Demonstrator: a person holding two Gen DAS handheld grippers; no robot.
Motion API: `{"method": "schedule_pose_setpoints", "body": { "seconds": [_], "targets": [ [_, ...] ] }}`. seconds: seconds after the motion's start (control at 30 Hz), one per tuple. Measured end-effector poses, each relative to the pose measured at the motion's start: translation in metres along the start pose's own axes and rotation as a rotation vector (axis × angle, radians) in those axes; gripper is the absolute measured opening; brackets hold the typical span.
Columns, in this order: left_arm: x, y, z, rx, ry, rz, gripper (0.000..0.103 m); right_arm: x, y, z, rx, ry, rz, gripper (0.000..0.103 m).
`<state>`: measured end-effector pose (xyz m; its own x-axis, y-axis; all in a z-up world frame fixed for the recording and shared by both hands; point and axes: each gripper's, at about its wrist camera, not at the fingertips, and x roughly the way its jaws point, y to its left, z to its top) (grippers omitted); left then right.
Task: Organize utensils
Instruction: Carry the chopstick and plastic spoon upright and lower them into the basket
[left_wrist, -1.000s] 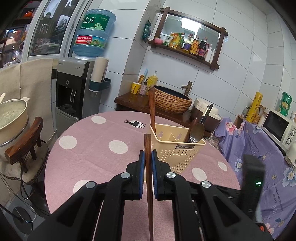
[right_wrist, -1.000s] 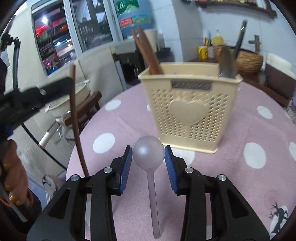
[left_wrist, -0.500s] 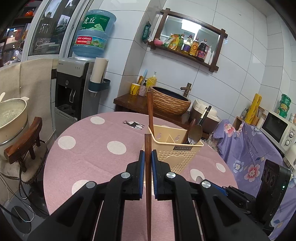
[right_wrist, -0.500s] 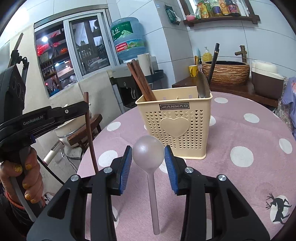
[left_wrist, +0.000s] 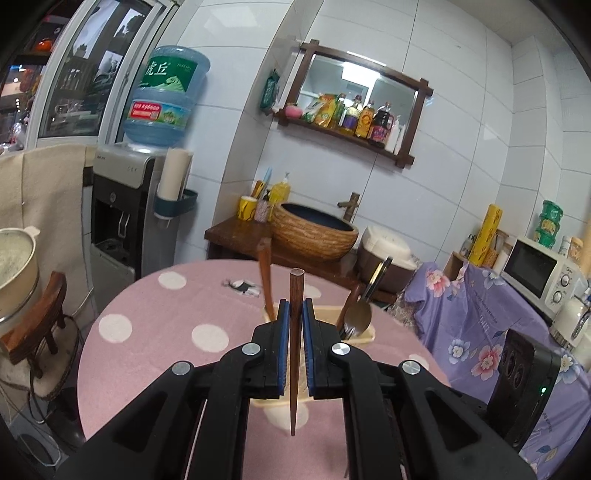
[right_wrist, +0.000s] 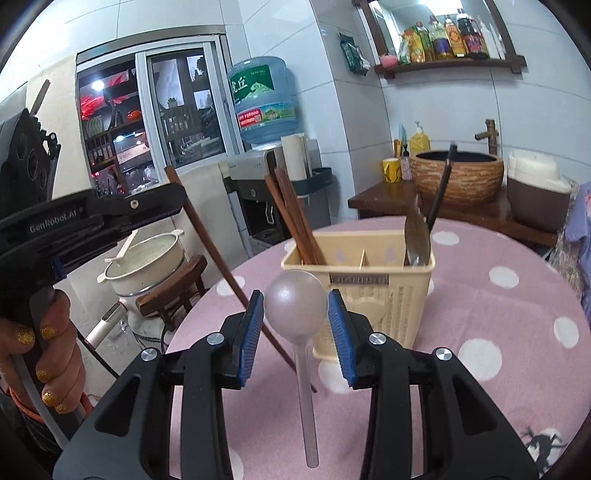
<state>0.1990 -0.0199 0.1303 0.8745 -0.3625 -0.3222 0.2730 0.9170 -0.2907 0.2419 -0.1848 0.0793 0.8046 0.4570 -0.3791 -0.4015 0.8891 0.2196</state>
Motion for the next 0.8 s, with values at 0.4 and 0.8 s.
{"method": "schedule_pose_setpoints", "body": {
  "seconds": [0.4, 0.8],
  "targets": [
    [0.020, -0.022, 0.115, -0.009, -0.065, -0.073, 0.008, -0.008, -0.015, 0.120, 0.015, -0.155, -0.032, 0.037],
    [0.066, -0.020, 0.093, 0.049, -0.032, 0.060, 0.008, 0.061, -0.039, 0.108, 0.013, -0.211, -0.198, 0.037]
  ]
}}
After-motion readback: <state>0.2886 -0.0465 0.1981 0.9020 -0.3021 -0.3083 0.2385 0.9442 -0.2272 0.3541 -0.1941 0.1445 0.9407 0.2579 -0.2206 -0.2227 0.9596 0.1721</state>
